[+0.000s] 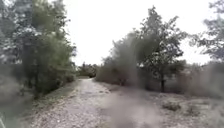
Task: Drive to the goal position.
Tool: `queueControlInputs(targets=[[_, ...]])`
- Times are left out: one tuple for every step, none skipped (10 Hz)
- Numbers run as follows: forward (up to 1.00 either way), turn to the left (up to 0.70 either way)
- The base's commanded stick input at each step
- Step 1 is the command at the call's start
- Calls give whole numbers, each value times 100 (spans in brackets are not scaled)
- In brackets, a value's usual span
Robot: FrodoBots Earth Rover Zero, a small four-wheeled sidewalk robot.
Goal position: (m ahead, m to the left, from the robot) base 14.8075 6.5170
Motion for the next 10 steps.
queueControlInputs(targets=[[45, 0], [45, 0], [45, 0], [45, 0], [45, 0], [45, 0], [45, 0], [45, 0], [45, 0], [45, 0]])
